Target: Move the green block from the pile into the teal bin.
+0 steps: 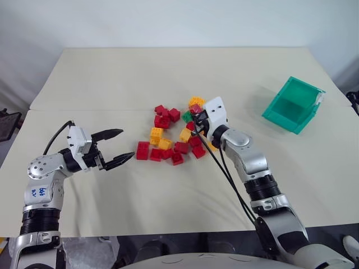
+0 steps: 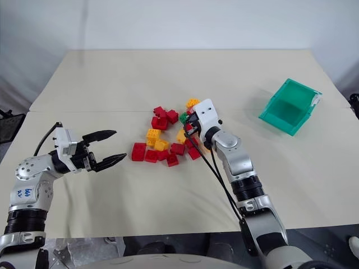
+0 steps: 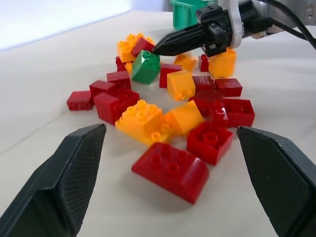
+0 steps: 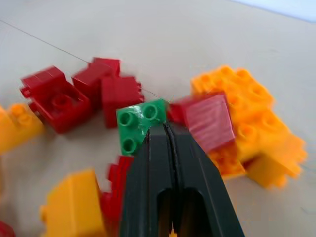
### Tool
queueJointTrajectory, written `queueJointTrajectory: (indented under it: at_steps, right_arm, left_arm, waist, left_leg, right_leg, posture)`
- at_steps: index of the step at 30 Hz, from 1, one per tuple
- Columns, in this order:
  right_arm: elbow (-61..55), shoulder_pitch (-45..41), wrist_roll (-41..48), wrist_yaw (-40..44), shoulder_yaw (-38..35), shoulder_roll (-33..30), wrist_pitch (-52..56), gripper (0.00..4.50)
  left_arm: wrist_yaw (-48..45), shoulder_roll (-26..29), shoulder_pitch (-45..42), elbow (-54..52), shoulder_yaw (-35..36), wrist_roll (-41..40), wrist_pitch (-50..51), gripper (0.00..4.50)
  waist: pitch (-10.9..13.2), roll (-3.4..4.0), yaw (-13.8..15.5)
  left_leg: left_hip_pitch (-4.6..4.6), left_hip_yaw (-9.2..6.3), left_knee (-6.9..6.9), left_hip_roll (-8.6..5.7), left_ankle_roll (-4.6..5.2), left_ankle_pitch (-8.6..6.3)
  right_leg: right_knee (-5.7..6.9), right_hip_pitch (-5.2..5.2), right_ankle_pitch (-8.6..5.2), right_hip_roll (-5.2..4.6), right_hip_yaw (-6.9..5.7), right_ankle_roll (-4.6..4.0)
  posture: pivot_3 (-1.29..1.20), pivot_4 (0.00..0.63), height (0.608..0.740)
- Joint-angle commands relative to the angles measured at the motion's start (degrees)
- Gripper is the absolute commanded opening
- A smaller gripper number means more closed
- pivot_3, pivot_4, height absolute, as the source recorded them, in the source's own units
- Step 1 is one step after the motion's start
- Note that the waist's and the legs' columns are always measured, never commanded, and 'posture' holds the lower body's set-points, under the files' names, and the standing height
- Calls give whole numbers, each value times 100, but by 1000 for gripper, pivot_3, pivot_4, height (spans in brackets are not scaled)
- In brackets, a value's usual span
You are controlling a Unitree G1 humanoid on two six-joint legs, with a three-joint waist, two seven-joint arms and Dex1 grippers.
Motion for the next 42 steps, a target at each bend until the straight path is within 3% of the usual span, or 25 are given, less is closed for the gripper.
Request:
queueJointTrajectory:
  at_steps: [1,14,17,29,34,42]
  right_arm:
    - [-651,87,52,159,-100,-138,82,20]
    - [-2340,909,731,1280,-715,-1550,998,20]
    - [-2740,1187,1506,1926,-1387,-2275,1768,535]
    - [-3138,2273,2070,3017,-2282,-4023,1932,4488]
    - [-3227,2011,2157,3018,-2011,-4030,2037,4488]
    - [-2315,-48,1479,2822,-146,-3135,2202,4488]
  left_arm:
    - [-8,-26,-109,27,-16,-28,-68,4500]
    - [-138,40,-217,219,-58,-40,-97,4500]
    - [-194,13,-362,327,-122,-20,-102,4500]
    - [-388,20,-675,771,-190,32,-278,4500]
    - [-415,-16,-799,909,-224,55,-354,4500]
    - [-417,-174,-963,1109,-300,128,-550,4500]
  waist:
    - [1,1,4]
    - [1,0,54]
    - [1,1,72]
    - [2,-1,208]
    - [2,-1,200]
    - [2,-1,175]
  left_leg:
    - [0,1,0,0,0,0]
    - [-4,0,3,-3,2,-1]
    - [-3,2,3,-2,2,-1]
    - [-2,30,5,-5,9,-4]
    - [-2,29,7,-4,9,-4]
    - [3,27,13,-1,9,-4]
  right_leg:
    - [1,-1,0,0,0,0]
    - [-3,-1,0,-4,-1,0]
    - [-2,-1,0,-4,1,0]
    - [-7,2,2,-9,2,4]
    - [-6,2,2,-8,2,3]
    - [0,0,4,-8,6,1]
  posture:
    - [0,150,740]
    - [0,150,740]
    - [0,150,740]
    - [0,150,740]
    - [0,150,740]
    - [0,150,740]
